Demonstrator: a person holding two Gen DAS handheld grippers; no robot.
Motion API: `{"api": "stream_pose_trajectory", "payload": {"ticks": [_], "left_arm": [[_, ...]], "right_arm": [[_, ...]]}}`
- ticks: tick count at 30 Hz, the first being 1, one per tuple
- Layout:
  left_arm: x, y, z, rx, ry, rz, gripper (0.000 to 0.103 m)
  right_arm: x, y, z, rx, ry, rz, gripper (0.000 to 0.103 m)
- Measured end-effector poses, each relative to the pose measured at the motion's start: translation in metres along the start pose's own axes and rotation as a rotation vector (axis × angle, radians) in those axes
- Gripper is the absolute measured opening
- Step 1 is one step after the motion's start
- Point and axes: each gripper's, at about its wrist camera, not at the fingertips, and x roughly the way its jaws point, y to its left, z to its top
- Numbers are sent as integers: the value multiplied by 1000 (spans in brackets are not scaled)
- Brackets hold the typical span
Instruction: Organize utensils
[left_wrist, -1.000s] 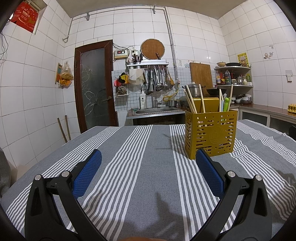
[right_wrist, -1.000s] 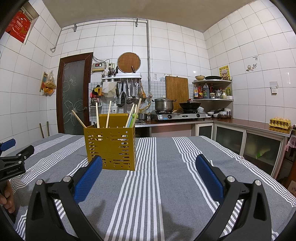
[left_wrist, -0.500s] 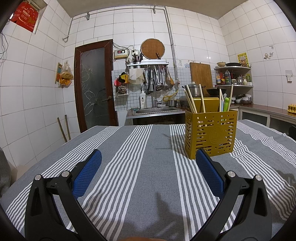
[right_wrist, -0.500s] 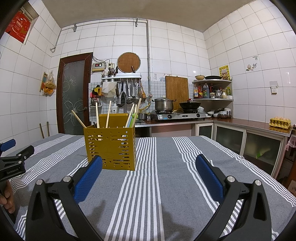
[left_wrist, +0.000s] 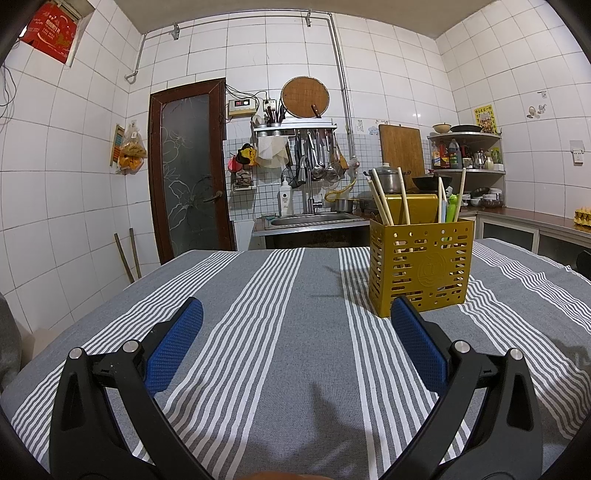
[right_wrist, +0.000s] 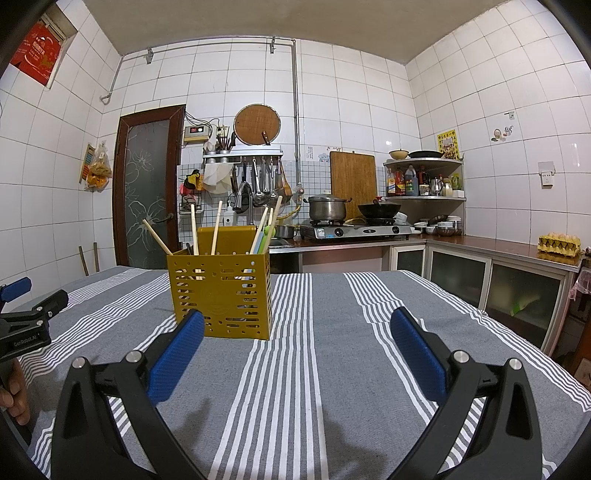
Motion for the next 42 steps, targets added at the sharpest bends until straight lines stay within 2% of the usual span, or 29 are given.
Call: {"api": "stream_pose_trajectory", "payload": {"ticks": [42], "left_arm": [[1, -3, -1, 3, 1, -16, 98]], "right_arm": [[1, 2, -3, -2, 0, 0, 98]]}}
